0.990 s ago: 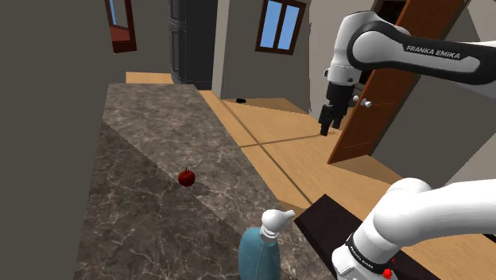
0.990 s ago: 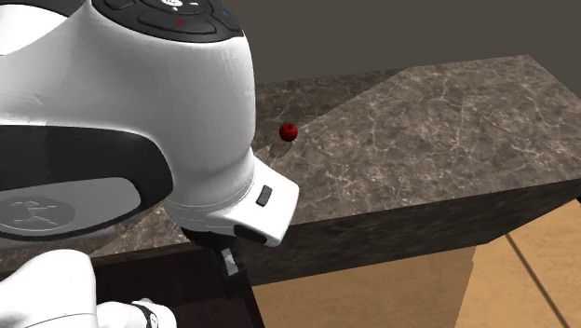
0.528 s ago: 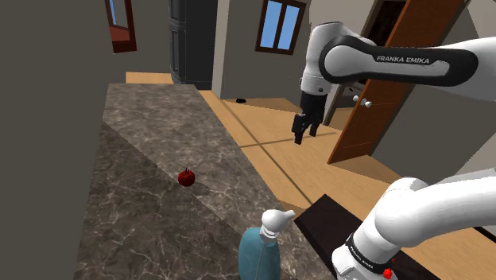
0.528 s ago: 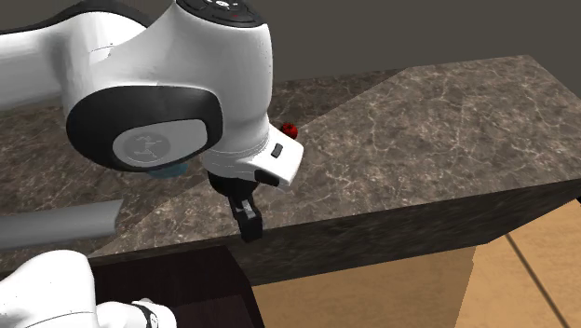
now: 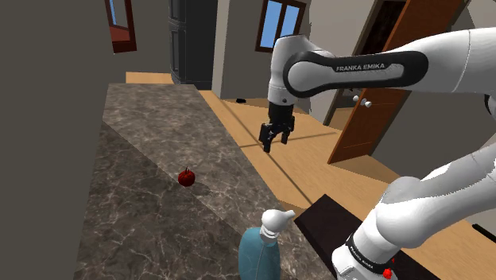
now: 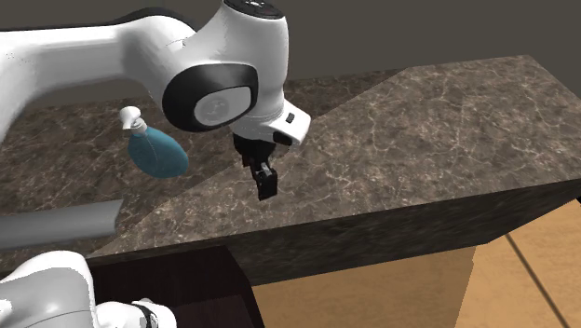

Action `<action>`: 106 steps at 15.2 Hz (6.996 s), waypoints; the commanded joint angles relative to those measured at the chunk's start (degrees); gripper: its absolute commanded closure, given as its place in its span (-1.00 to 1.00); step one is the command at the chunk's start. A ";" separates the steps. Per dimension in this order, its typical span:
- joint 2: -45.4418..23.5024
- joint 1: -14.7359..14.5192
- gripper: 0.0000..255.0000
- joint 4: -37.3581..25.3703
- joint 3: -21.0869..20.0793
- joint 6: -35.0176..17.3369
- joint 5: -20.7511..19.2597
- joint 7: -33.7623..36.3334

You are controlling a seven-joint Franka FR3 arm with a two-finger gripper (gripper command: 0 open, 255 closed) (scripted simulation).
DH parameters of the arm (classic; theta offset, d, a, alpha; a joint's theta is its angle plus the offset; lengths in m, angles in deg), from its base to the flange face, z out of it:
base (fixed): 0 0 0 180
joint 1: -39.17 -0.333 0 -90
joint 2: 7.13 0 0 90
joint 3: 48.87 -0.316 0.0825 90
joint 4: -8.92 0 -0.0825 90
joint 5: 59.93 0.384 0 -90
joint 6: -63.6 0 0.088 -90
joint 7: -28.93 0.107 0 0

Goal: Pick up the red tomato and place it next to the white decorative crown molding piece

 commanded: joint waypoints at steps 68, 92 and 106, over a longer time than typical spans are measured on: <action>-48.61 -12.07 1.00 -45.34 -9.38 -2.92 -13.34 25.72; -26.00 -15.74 1.00 -22.31 -15.80 -4.95 -4.33 34.81; -12.84 -23.69 1.00 -9.46 -23.75 -7.20 4.78 46.86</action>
